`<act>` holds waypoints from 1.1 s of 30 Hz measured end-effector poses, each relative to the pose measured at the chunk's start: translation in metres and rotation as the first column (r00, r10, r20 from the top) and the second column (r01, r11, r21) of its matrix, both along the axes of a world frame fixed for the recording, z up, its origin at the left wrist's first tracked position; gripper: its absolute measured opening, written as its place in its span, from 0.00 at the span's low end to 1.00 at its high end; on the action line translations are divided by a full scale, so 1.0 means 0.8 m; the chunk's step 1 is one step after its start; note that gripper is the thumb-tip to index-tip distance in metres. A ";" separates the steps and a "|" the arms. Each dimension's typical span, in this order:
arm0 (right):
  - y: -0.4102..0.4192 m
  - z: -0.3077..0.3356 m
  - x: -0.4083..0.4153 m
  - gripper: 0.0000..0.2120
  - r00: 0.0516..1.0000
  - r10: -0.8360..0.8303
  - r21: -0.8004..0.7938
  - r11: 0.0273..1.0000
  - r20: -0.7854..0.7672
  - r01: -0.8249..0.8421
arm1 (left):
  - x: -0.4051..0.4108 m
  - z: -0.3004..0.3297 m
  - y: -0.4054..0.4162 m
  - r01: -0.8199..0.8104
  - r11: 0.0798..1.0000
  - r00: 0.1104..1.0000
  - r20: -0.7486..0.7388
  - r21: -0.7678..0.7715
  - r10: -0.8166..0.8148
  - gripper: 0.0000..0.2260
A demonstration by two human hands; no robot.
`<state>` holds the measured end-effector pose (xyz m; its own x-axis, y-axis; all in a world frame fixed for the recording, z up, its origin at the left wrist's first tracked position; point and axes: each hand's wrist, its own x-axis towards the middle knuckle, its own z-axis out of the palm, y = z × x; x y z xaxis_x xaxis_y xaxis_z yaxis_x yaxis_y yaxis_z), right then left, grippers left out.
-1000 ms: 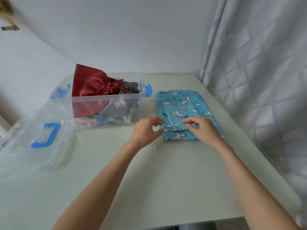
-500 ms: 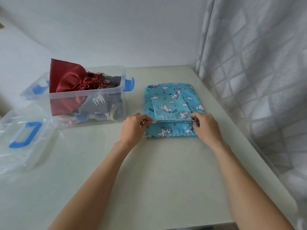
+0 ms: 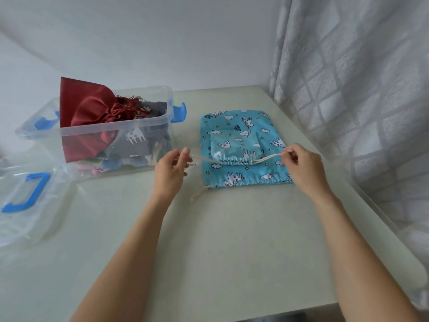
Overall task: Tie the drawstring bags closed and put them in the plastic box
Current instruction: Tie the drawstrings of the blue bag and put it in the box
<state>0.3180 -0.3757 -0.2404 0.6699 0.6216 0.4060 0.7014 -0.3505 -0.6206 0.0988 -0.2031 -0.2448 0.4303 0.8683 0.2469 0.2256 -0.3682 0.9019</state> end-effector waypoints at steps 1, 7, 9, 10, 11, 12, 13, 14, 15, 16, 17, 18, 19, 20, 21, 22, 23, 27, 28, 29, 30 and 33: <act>0.002 0.001 -0.005 0.09 0.999 0.042 0.011 0.999 -0.033 -0.041 | 0.004 0.003 -0.008 0.063 0.996 0.994 0.093 -0.058 -0.058 0.11; 0.015 0.010 -0.035 0.10 0.952 0.217 0.184 0.966 -0.217 -0.179 | 0.013 0.014 -0.040 0.347 0.936 0.857 0.428 -0.065 -0.288 0.14; 0.023 0.018 -0.044 0.13 0.852 0.348 0.330 0.917 -0.392 -0.223 | 0.015 0.019 -0.045 0.376 0.924 0.826 0.477 -0.073 -0.299 0.18; 0.027 0.024 -0.049 0.16 0.771 0.441 0.422 0.872 -0.460 -0.247 | 0.016 0.020 -0.047 0.383 0.920 0.818 0.493 -0.082 -0.297 0.21; 0.031 0.030 -0.051 0.18 0.675 0.541 0.526 0.810 -0.502 -0.258 | 0.015 0.022 -0.049 0.393 0.914 0.809 0.510 -0.098 -0.293 0.23; 0.034 0.036 -0.054 0.18 0.571 0.629 0.618 0.746 -0.528 -0.249 | 0.014 0.023 -0.050 0.401 0.908 0.796 0.537 -0.123 -0.279 0.22; 0.036 0.041 -0.056 0.17 0.469 0.694 0.683 0.693 -0.547 -0.229 | 0.012 0.023 -0.048 0.393 0.907 0.791 0.559 -0.152 -0.249 0.21; 0.038 0.043 -0.058 0.15 0.409 0.721 0.708 0.672 -0.560 -0.216 | 0.011 0.024 -0.045 0.369 0.911 0.796 0.569 -0.183 -0.208 0.21; 0.040 0.042 -0.062 0.15 0.383 0.725 0.705 0.673 -0.572 -0.221 | 0.009 0.024 -0.041 0.330 0.922 0.811 0.561 -0.202 -0.167 0.21; 0.040 0.037 -0.065 0.14 0.398 0.701 0.671 0.702 -0.592 -0.239 | 0.009 0.023 -0.038 0.289 0.934 0.830 0.542 -0.211 -0.134 0.21; 0.041 0.030 -0.066 0.14 0.432 0.664 0.625 0.739 -0.610 -0.253 | 0.009 0.021 -0.035 0.253 0.944 0.849 0.516 -0.213 -0.111 0.21; 0.041 0.023 -0.066 0.14 0.485 0.615 0.570 0.780 -0.622 -0.257 | 0.008 0.020 -0.032 0.222 0.953 0.870 0.482 -0.205 -0.099 0.20; 0.040 0.018 -0.064 0.15 0.541 0.559 0.524 0.818 -0.628 -0.236 | 0.007 0.017 -0.028 0.190 0.964 0.893 0.440 -0.184 -0.092 0.20; 0.039 0.015 -0.062 0.15 0.592 0.504 0.494 0.847 -0.629 -0.196 | 0.003 0.014 -0.023 0.151 0.978 0.917 0.391 -0.147 -0.083 0.20; 0.037 0.013 -0.058 0.16 0.622 0.460 0.483 0.864 -0.634 -0.146 | 0.000 0.010 -0.017 0.110 0.989 0.940 0.333 -0.096 -0.072 0.20; 0.036 0.012 -0.055 0.16 0.642 0.424 0.475 0.874 -0.639 -0.104 | -0.004 0.007 -0.012 0.078 0.996 0.960 0.272 -0.044 -0.063 0.20; 0.035 0.012 -0.053 0.16 0.666 0.398 0.465 0.881 -0.631 -0.085 | -0.006 0.004 -0.009 0.055 0.998 0.979 0.194 0.016 -0.057 0.20; 0.032 0.008 -0.056 0.15 0.850 0.313 0.325 0.928 -0.423 -0.180 | -0.008 0.000 -0.013 0.098 0.983 0.990 -0.114 0.154 -0.081 0.19; 0.030 0.008 -0.059 0.15 0.872 0.316 0.284 0.934 -0.373 -0.218 | -0.009 -0.002 -0.013 0.121 0.984 0.985 -0.139 0.132 -0.102 0.19; 0.028 0.008 -0.061 0.15 0.883 0.331 0.237 0.935 -0.331 -0.262 | -0.010 -0.003 -0.012 0.144 0.984 0.982 -0.142 0.107 -0.128 0.19; 0.024 0.007 -0.062 0.16 0.887 0.349 0.178 0.935 -0.301 -0.307 | -0.012 -0.003 -0.013 0.172 0.982 0.979 -0.119 0.077 -0.163 0.19; 0.016 0.012 -0.072 0.19 0.849 0.420 0.045 0.902 -0.322 -0.429 | -0.014 0.004 -0.018 0.235 0.972 0.971 -0.038 0.005 -0.235 0.16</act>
<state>0.2600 -0.3628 -0.2311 0.4273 0.8826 0.1958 0.5535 -0.0842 -0.8286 0.0880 -0.2179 -0.2418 0.6310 0.7396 0.2342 0.1651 -0.4230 0.8909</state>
